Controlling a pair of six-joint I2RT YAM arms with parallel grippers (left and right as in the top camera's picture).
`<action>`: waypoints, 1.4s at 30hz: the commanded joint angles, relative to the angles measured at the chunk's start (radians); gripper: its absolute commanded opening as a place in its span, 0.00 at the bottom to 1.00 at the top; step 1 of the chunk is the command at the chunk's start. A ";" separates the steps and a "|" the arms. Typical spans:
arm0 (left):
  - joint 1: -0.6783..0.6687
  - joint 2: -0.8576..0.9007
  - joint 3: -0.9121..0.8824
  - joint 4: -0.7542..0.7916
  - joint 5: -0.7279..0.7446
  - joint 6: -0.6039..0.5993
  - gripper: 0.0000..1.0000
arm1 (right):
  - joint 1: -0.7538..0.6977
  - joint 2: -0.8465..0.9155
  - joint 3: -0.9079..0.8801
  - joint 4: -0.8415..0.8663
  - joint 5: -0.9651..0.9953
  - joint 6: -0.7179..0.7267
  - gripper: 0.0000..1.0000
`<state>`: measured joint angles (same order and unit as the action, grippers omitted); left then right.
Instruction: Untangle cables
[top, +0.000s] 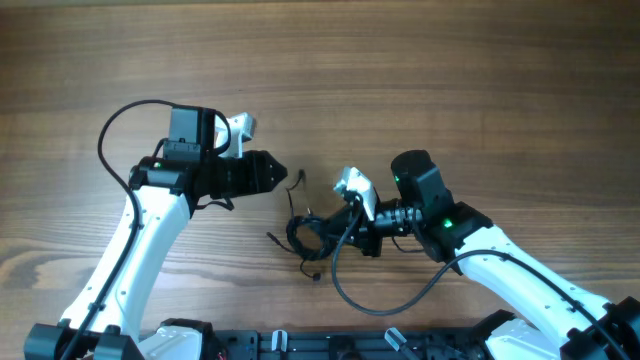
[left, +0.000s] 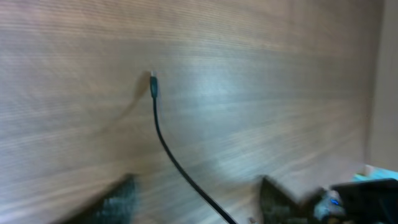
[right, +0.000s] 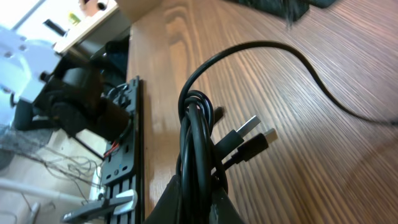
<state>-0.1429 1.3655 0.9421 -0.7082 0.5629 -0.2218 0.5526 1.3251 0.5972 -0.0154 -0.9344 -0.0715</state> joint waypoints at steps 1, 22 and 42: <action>-0.001 0.006 0.014 -0.061 0.150 0.014 0.80 | -0.004 0.003 -0.001 0.002 -0.155 -0.185 0.04; -0.074 0.006 0.014 -0.067 -0.082 0.023 0.04 | -0.004 0.003 -0.001 -0.073 -0.066 -0.162 0.04; -0.491 -0.077 0.011 -0.042 -0.932 -0.745 0.04 | -0.003 0.005 -0.001 0.184 0.211 0.756 0.04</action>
<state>-0.5446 1.2789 0.9424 -0.7471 -0.0860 -0.7460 0.5491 1.3251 0.5911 0.1589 -0.7349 0.6586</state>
